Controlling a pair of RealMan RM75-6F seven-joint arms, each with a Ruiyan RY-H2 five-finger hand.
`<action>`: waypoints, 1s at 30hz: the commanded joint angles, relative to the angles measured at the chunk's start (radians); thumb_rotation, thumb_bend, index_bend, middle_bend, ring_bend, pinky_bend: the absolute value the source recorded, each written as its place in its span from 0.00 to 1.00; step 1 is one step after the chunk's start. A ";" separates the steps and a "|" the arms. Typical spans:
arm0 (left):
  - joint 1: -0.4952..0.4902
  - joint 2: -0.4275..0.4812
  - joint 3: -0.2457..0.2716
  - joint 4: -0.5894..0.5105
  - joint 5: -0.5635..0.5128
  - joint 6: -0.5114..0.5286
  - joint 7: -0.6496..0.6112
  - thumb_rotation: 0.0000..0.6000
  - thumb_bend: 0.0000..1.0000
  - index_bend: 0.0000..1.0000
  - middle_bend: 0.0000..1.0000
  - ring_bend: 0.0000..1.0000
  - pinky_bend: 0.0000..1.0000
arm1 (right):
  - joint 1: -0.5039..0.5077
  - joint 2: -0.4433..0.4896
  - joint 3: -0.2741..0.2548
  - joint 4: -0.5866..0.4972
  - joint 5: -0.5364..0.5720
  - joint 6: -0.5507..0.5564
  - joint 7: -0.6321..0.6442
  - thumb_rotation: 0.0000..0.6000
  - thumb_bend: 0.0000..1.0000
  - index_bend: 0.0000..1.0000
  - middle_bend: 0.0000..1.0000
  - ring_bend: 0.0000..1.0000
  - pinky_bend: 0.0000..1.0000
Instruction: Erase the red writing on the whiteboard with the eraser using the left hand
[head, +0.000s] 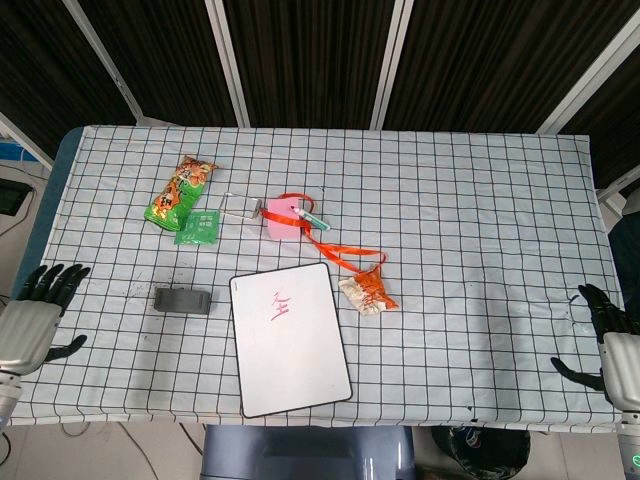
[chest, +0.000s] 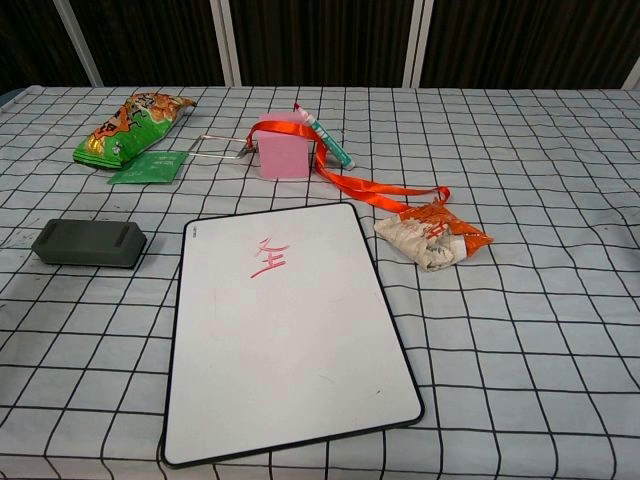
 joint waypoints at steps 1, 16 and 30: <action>-0.118 -0.010 -0.044 -0.007 -0.097 -0.174 0.046 1.00 0.20 0.03 0.12 0.00 0.00 | 0.000 0.000 0.000 0.000 0.001 -0.001 -0.001 1.00 0.18 0.06 0.09 0.18 0.21; -0.276 -0.192 -0.047 0.143 -0.254 -0.360 0.210 1.00 0.07 0.14 0.20 0.00 0.00 | 0.000 0.002 0.001 -0.003 0.008 -0.006 0.001 1.00 0.18 0.06 0.09 0.18 0.21; -0.345 -0.342 -0.028 0.265 -0.261 -0.389 0.266 1.00 0.14 0.25 0.28 0.00 0.00 | 0.001 0.008 0.003 -0.003 0.015 -0.012 0.011 1.00 0.18 0.06 0.09 0.18 0.21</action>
